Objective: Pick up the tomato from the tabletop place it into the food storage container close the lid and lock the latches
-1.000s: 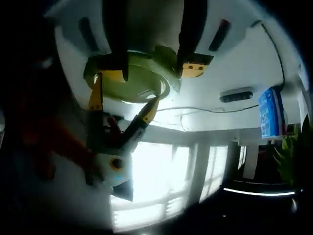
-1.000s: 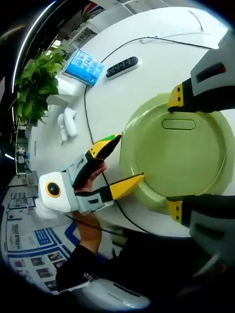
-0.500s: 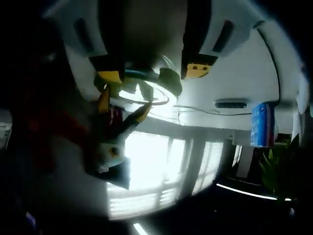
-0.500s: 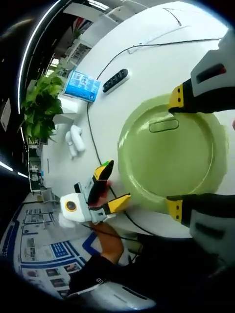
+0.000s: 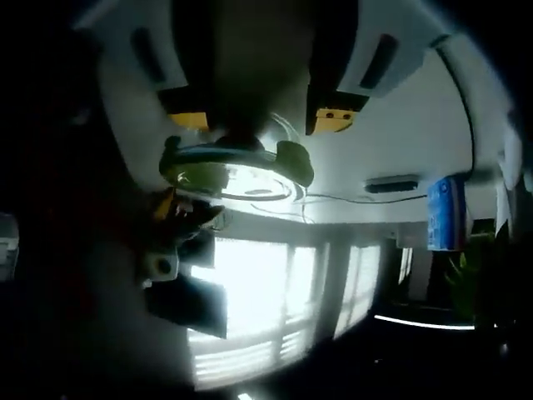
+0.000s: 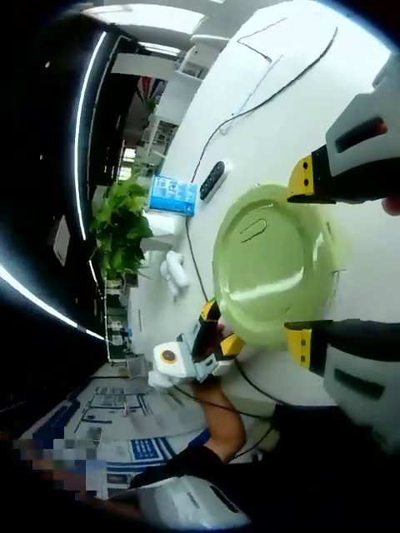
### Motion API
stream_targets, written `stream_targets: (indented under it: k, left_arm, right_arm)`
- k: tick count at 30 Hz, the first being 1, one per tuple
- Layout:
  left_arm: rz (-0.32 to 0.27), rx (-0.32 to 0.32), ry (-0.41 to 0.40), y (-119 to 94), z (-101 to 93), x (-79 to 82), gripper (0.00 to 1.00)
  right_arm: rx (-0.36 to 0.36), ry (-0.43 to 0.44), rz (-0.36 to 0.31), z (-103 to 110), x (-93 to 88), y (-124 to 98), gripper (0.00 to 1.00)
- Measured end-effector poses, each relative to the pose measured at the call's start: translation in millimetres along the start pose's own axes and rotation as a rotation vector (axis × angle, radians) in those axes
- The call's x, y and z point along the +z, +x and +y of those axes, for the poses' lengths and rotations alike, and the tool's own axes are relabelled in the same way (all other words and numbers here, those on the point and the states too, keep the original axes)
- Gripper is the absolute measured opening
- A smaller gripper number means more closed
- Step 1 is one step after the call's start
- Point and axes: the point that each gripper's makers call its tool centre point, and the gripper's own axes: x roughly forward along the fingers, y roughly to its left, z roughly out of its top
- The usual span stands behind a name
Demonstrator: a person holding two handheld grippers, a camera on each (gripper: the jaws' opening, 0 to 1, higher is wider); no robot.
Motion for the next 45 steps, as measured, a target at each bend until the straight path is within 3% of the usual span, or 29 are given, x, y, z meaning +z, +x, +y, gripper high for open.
stream_targets:
  k: [4, 6, 9, 14, 17, 22, 23, 31, 39, 42, 45]
  left_arm:
    - [0.008, -0.006, 0.017, 0.8, -2.6, -1.5, 0.34]
    - [0.011, -0.012, 0.019, 0.9, -5.1, -2.0, 0.34]
    - [-0.001, -0.012, -0.010, -1.2, -5.8, 0.8, 0.33]
    - [0.015, -0.009, 0.006, -3.5, -8.0, -3.1, 0.32]
    - [0.043, -0.022, 0.028, 2.3, -13.4, -7.2, 0.32]
    - [0.051, -0.011, 0.116, 14.5, -16.7, -4.5, 0.34]
    - [0.091, -0.011, 0.133, 17.0, -15.6, -8.4, 0.38]
    - [0.130, -0.059, 0.131, 28.9, -15.1, -14.7, 0.44]
    - [0.151, -0.194, 0.094, 41.9, -15.9, -19.7, 0.51]
    - [0.150, -0.207, 0.086, 42.5, -18.5, -20.4, 0.50]
    - [0.143, -0.201, 0.093, 45.1, -17.7, -20.4, 0.50]
  right_arm:
    - [-0.063, 0.042, -0.127, -3.4, -1.4, -17.8, 0.49]
    - [-0.072, 0.098, -0.187, -0.8, -10.4, -26.5, 0.49]
    - [-0.077, 0.101, -0.217, 2.4, -22.8, -31.6, 0.49]
    - [-0.069, 0.088, -0.247, 8.9, -42.7, -29.6, 0.49]
    - [-0.074, 0.067, -0.220, 5.6, -51.3, -16.1, 0.49]
    - [-0.043, 0.004, -0.248, 6.1, -40.0, -0.3, 0.52]
    - [-0.030, -0.003, -0.235, 4.6, -39.2, 5.6, 0.55]
    - [0.038, -0.014, -0.234, 4.2, -36.9, 16.3, 0.59]
    - [0.125, -0.054, -0.171, 4.7, -39.2, 32.6, 0.65]
    - [0.130, -0.058, -0.129, 6.1, -43.4, 36.8, 0.65]
    - [0.128, -0.062, -0.134, 5.2, -43.5, 36.2, 0.65]
